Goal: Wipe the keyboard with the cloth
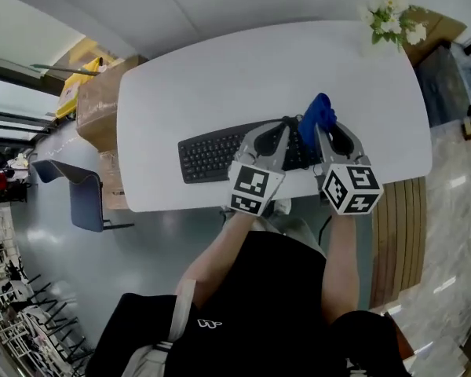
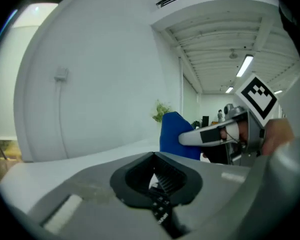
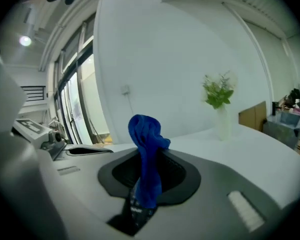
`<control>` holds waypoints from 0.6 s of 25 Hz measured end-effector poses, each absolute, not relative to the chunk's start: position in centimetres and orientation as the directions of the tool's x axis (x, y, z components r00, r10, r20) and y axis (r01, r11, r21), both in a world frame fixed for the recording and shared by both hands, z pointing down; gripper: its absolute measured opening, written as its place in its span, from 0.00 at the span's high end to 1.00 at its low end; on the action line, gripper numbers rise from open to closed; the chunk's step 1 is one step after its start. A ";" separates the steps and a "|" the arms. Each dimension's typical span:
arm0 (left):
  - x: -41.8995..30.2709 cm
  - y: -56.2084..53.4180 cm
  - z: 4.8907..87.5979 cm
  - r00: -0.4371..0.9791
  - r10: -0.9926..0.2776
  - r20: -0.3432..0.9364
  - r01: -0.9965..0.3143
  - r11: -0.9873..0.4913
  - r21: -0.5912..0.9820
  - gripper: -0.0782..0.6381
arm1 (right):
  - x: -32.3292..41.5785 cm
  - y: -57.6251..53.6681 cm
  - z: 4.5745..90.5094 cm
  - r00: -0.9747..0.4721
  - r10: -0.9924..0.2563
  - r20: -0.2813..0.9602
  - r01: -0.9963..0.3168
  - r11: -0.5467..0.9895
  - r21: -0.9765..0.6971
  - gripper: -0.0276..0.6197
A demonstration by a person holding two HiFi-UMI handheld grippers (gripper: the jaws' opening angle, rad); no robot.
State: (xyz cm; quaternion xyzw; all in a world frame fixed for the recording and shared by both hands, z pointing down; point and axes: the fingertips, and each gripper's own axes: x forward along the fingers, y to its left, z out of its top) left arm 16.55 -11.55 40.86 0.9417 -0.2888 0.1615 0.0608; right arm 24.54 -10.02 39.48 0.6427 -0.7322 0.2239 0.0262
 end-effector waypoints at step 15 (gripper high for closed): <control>-1.8 -18.2 24.7 0.456 -0.890 -0.011 -0.890 -0.456 0.028 0.90 | 7.8 -17.9 23.6 -0.506 -0.862 -0.018 -0.855 0.504 -0.125 0.84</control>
